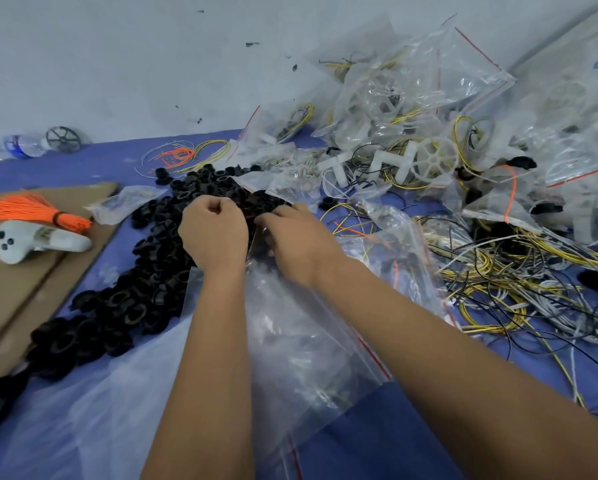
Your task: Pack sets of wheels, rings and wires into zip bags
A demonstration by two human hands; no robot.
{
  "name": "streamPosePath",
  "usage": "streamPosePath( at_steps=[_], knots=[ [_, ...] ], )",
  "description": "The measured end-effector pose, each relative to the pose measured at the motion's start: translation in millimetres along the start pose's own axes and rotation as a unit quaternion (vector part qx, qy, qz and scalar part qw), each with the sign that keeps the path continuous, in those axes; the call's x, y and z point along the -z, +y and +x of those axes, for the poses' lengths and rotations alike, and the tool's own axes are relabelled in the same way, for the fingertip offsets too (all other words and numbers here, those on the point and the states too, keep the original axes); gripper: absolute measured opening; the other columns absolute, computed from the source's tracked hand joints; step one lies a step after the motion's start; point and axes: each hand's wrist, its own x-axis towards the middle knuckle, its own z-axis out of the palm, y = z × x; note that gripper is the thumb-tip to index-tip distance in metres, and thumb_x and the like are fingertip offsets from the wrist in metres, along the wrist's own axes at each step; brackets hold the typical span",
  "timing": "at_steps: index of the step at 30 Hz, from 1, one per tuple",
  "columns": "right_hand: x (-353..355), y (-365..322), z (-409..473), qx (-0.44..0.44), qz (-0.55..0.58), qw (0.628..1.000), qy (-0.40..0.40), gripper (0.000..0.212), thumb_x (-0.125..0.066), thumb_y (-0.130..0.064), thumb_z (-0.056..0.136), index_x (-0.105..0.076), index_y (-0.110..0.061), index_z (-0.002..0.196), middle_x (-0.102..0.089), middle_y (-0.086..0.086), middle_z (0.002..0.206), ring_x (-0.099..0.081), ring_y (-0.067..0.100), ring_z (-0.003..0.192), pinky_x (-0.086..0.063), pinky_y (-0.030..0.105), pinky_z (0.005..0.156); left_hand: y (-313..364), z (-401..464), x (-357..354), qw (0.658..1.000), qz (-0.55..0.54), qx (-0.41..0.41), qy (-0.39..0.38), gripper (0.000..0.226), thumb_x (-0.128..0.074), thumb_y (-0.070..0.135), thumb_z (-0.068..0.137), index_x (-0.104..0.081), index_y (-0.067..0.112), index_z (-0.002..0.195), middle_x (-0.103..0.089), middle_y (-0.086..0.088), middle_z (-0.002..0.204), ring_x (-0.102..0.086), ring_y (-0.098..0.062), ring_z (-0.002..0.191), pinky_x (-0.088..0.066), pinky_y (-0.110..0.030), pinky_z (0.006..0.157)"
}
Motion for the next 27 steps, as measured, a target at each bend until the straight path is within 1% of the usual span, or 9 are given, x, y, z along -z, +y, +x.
streamPosePath(
  at_steps=[3,6,10,14,16,20,22,24,27],
  knots=[
    [-12.1,-6.5,17.0,-0.012,0.021,0.999,0.025,0.046,-0.052,-0.014,0.098,-0.051,-0.024,0.143,-0.052,0.009,0.13,-0.047,0.034,0.121,-0.047,0.045,0.097,-1.1,-0.4,3.1,0.999,-0.028,0.043,0.005,0.02,-0.053,0.017,0.085,-0.071,0.013,0.078,-0.073,-0.007,0.076,-0.069,-0.031,0.074,-0.057,-0.041,0.066],
    [-20.0,-11.4,27.7,-0.048,0.025,0.998,0.035,0.028,-0.048,-0.017,0.103,-0.057,-0.013,0.129,-0.05,0.016,0.124,-0.054,0.038,0.112,-0.046,0.039,0.086,-0.2,-0.5,3.7,0.997,-0.044,0.064,-0.003,0.019,-0.053,0.016,0.084,-0.07,0.013,0.077,-0.073,-0.008,0.076,-0.069,-0.035,0.075,-0.06,-0.047,0.07],
    [-10.8,-17.2,34.3,-0.075,0.026,0.997,-0.022,0.024,-0.052,-0.027,0.102,-0.063,-0.013,0.118,-0.062,0.017,0.12,-0.059,0.037,0.112,-0.046,0.037,0.083,0.3,-1.0,4.5,0.997,-0.051,0.057,-0.002,0.02,-0.053,0.017,0.084,-0.071,0.01,0.078,-0.073,-0.009,0.076,-0.069,-0.035,0.074,-0.058,-0.048,0.069],
    [0.3,-22.6,28.8,-0.056,0.019,0.998,-0.028,0.018,-0.063,-0.015,0.089,-0.065,-0.014,0.107,-0.066,0.014,0.113,-0.063,0.035,0.103,-0.043,0.033,0.071,0.6,-2.7,3.3,0.997,-0.062,0.05,0.005,0.02,-0.052,0.017,0.084,-0.07,0.01,0.078,-0.073,-0.008,0.075,-0.068,-0.032,0.072,-0.057,-0.044,0.067],
    [3.0,-21.4,23.7,-0.047,0.034,0.998,-0.015,0.021,-0.063,-0.013,0.087,-0.067,-0.013,0.107,-0.067,0.012,0.112,-0.063,0.034,0.103,-0.048,0.035,0.074,1.3,-2.5,1.9,0.997,-0.063,0.045,0.007,0.02,-0.053,0.017,0.085,-0.071,0.014,0.078,-0.073,-0.005,0.074,-0.069,-0.028,0.072,-0.058,-0.04,0.067],
    [17.3,-15.2,17.7,-0.071,0.127,0.986,0.088,0.018,-0.071,-0.018,0.087,-0.076,-0.014,0.104,-0.073,0.008,0.106,-0.065,0.029,0.103,-0.051,0.038,0.087,5.1,-1.2,0.1,0.997,-0.071,0.021,0.015,0.02,-0.053,0.016,0.086,-0.072,0.017,0.08,-0.073,-0.002,0.076,-0.069,-0.022,0.073,-0.054,-0.032,0.067],
    [29.9,-6.5,10.8,-0.09,0.186,0.963,0.176,0.015,-0.073,-0.022,0.089,-0.078,-0.013,0.1,-0.075,0.006,0.101,-0.066,0.026,0.098,-0.05,0.039,0.089,11.7,-4.3,-2.7,0.997,-0.071,-0.004,0.016,0.019,-0.054,0.018,0.087,-0.071,0.015,0.08,-0.073,-0.002,0.076,-0.068,-0.02,0.075,-0.049,-0.023,0.065],
    [43.8,8.0,-4.1,-0.111,0.254,0.928,0.25,0.013,-0.076,-0.021,0.089,-0.078,-0.012,0.097,-0.076,0.002,0.094,-0.068,0.02,0.089,-0.052,0.038,0.088,23.5,-11.8,-8.2,0.997,-0.07,-0.038,0.003,0.019,-0.057,0.02,0.088,-0.071,0.011,0.08,-0.072,-0.002,0.076,-0.066,-0.019,0.074,-0.05,-0.027,0.069],
    [62.4,34.5,-40.8,-0.119,0.307,0.885,0.331,0.013,-0.077,-0.018,0.088,-0.076,-0.013,0.099,-0.075,-0.005,0.089,-0.069,0.005,0.082,-0.054,0.021,0.079,48.7,-35.7,-21.7,0.989,-0.038,-0.127,-0.068,0.016,-0.059,0.022,0.089,-0.069,0.013,0.079,-0.066,0.005,0.071,-0.06,-0.015,0.069,-0.046,-0.028,0.068]
  ],
)
